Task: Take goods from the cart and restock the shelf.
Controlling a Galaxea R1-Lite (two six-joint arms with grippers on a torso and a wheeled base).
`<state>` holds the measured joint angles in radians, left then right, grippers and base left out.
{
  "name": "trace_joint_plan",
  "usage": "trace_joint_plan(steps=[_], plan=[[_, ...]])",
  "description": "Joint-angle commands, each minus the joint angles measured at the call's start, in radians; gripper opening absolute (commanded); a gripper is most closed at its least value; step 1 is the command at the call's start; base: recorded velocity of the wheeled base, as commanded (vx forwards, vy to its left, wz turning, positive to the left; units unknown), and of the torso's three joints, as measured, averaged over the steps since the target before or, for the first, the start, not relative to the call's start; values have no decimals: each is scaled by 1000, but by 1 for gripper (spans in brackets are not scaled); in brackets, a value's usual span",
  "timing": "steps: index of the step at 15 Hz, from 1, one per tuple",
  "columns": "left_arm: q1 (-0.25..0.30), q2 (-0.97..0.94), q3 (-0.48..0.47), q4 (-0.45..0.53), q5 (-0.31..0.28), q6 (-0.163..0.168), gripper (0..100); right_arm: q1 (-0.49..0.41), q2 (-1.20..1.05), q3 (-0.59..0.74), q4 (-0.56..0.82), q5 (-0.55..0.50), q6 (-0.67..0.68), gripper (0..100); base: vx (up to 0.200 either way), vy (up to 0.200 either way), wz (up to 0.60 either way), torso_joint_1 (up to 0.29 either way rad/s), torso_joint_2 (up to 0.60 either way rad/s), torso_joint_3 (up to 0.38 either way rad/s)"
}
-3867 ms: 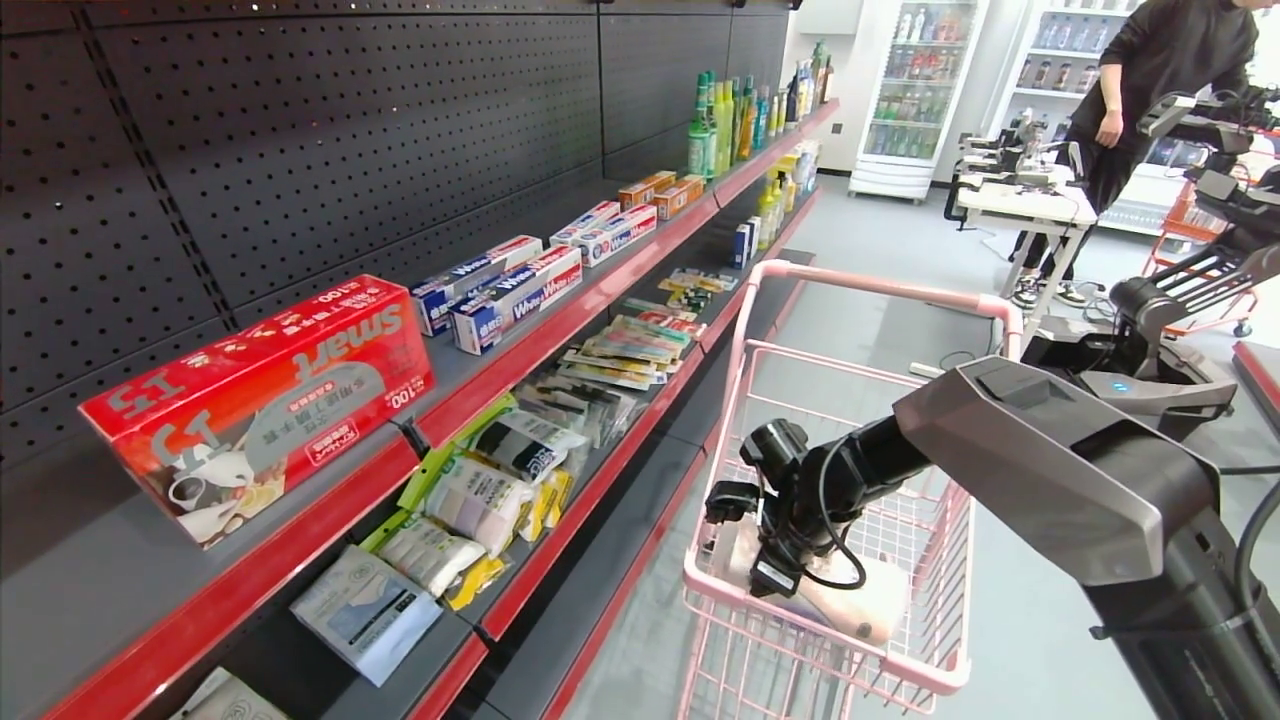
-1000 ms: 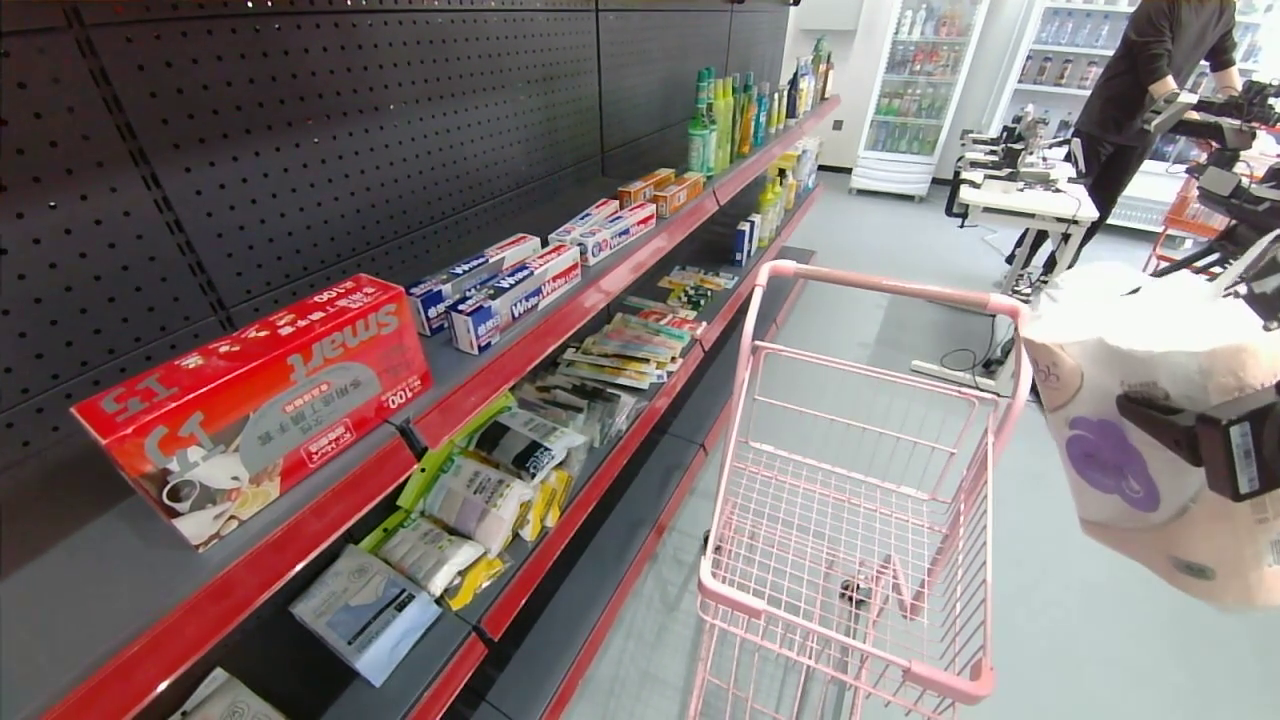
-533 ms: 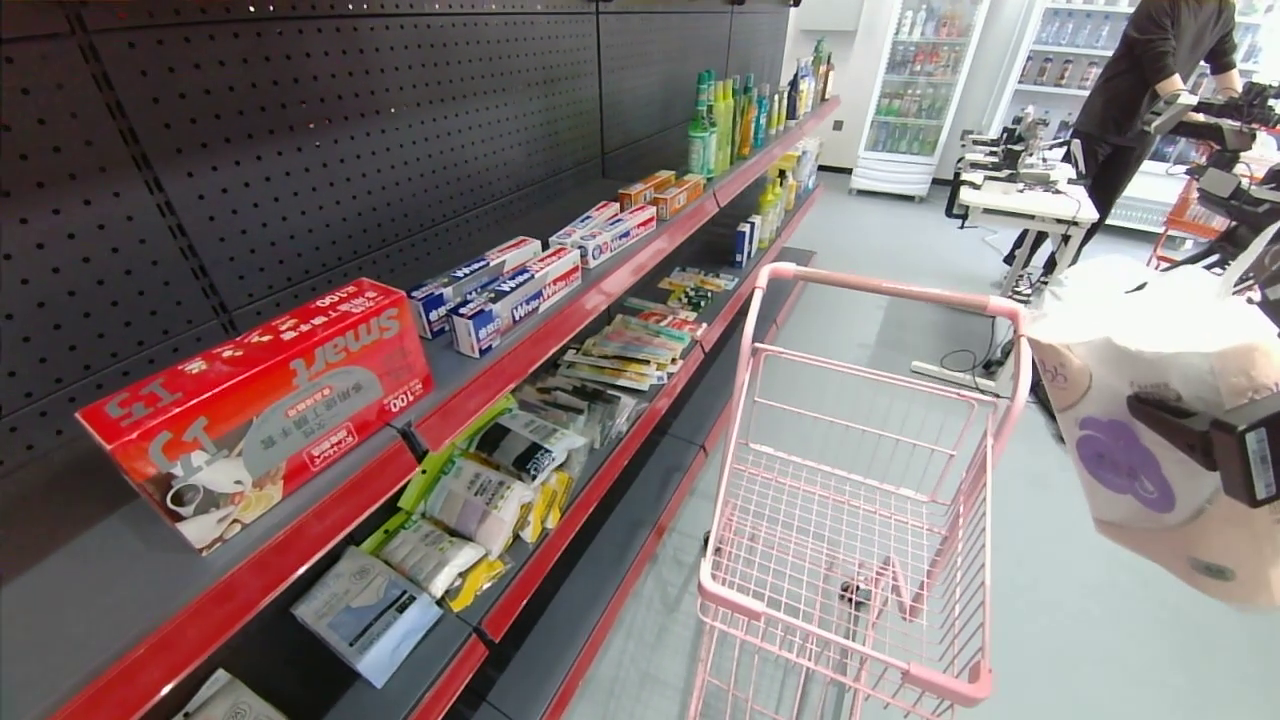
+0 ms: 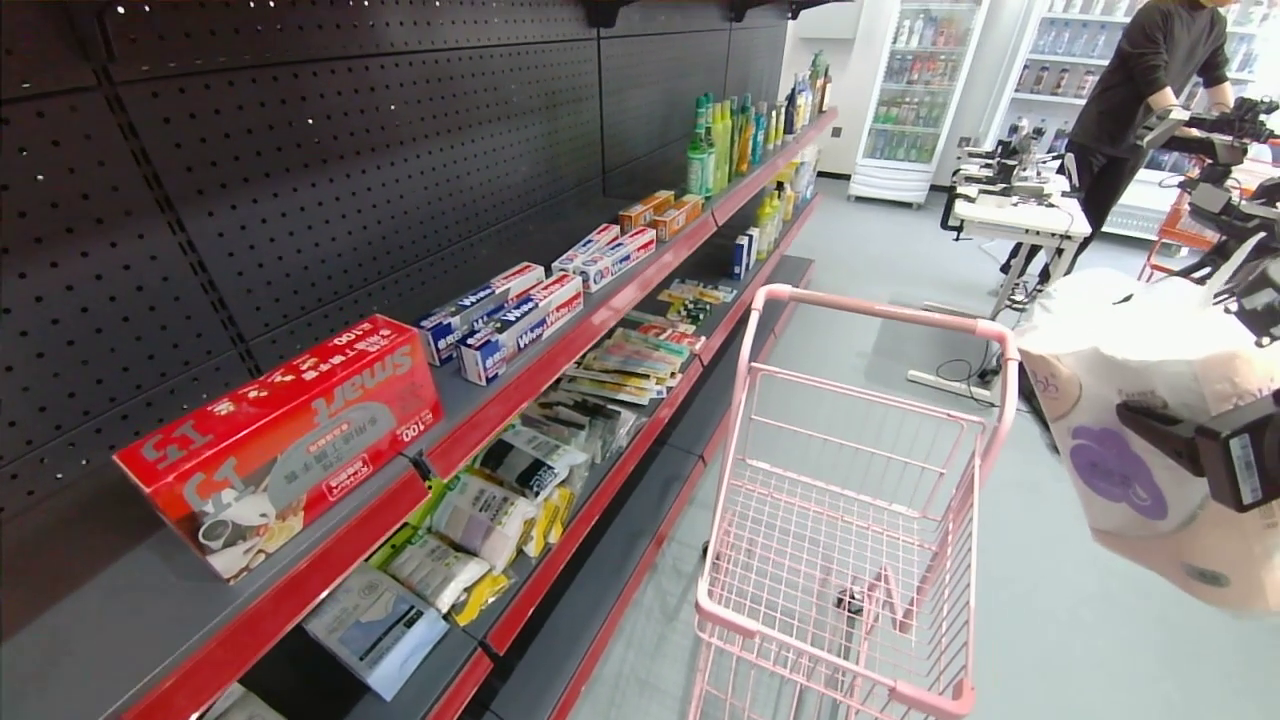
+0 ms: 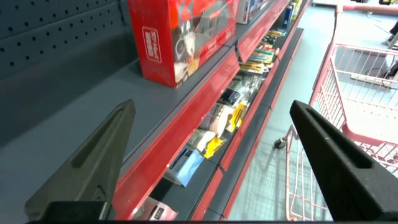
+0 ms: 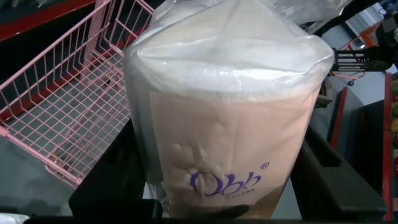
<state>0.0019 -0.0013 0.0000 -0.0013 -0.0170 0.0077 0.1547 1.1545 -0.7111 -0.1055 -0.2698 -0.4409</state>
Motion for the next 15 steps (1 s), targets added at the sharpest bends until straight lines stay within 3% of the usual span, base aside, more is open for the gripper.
trace_joint_plan(steps=[1,15], plan=[[1,1,0,0,0,0,100,0,19,-2,0,1,-6,0,0,0,0,173,-364,-188],[1,1,0,0,0,0,100,3,68,-18,-2,24,-15,0,0,0,0,147,-299,-158]])
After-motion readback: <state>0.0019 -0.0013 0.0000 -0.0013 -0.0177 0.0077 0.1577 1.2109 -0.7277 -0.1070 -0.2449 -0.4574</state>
